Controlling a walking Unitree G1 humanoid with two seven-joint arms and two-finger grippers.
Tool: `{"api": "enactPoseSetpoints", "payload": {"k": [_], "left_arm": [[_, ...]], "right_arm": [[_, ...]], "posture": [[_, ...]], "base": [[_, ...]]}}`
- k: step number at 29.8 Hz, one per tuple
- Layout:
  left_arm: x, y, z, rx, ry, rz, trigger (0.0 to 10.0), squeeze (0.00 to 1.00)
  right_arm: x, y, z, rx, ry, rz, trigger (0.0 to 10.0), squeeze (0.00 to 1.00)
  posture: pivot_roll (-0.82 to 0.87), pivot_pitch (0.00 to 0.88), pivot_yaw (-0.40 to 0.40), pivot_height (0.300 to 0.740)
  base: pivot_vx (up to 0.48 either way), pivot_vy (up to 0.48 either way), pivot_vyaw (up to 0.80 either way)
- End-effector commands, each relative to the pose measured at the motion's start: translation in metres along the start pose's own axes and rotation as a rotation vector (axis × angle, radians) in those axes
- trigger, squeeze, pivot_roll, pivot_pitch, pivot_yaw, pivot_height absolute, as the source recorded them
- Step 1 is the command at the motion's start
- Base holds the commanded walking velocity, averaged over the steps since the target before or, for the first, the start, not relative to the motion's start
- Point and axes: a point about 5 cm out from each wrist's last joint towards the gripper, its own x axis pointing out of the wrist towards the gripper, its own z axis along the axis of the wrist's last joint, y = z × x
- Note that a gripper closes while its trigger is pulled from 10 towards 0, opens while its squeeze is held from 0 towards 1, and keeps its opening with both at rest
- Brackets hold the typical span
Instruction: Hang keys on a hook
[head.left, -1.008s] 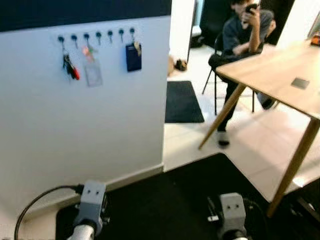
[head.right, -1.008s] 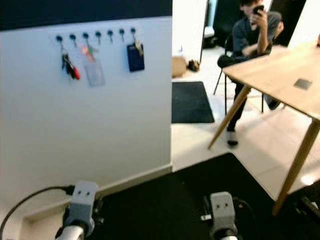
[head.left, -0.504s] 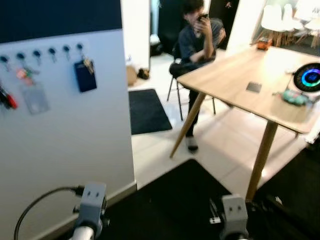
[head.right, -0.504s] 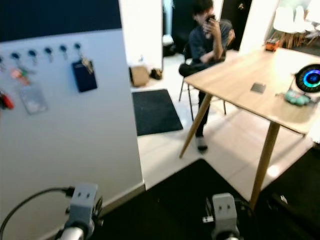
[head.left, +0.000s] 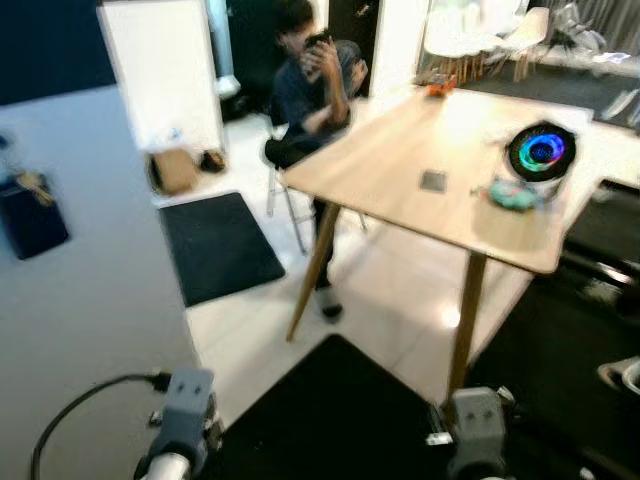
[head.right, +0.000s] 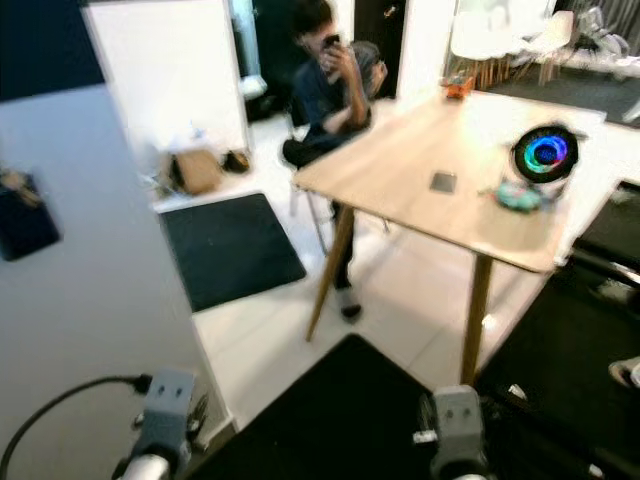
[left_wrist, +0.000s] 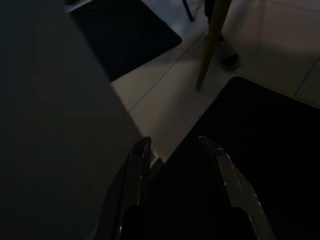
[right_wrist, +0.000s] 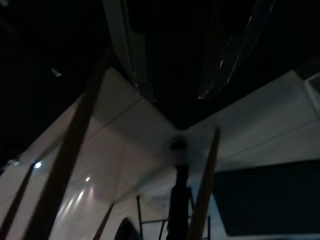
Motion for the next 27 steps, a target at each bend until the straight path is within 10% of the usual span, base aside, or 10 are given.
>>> {"api": "enactPoseSetpoints", "payload": {"k": [1, 20, 27], "left_arm": [[-0.002, -0.001, -0.006, 0.009, 0.023, -0.005, 10.0, 0.00], [0.002, 0.001, 0.003, -0.008, -0.004, 0.009, 10.0, 0.00], [0.014, 0.016, 0.068, -0.009, -0.220, 0.020, 10.0, 0.00]], "right_arm": [[-0.003, -0.006, -0.004, -0.009, 0.014, -0.015, 10.0, 0.00], [-0.001, -0.009, 0.001, -0.023, -0.007, -0.023, 10.0, 0.00], [0.016, -0.025, 0.043, -0.041, -0.162, -0.054, 10.0, 0.00]], "posture": [[0.05, 0.119, 0.057, 0.740], [0.05, 0.116, 0.058, 0.740], [0.05, 0.111, 0.057, 0.740]], "base": [[0.352, 0.000, -0.60], [0.355, 0.000, -0.58], [0.353, 0.000, -0.42]]}}
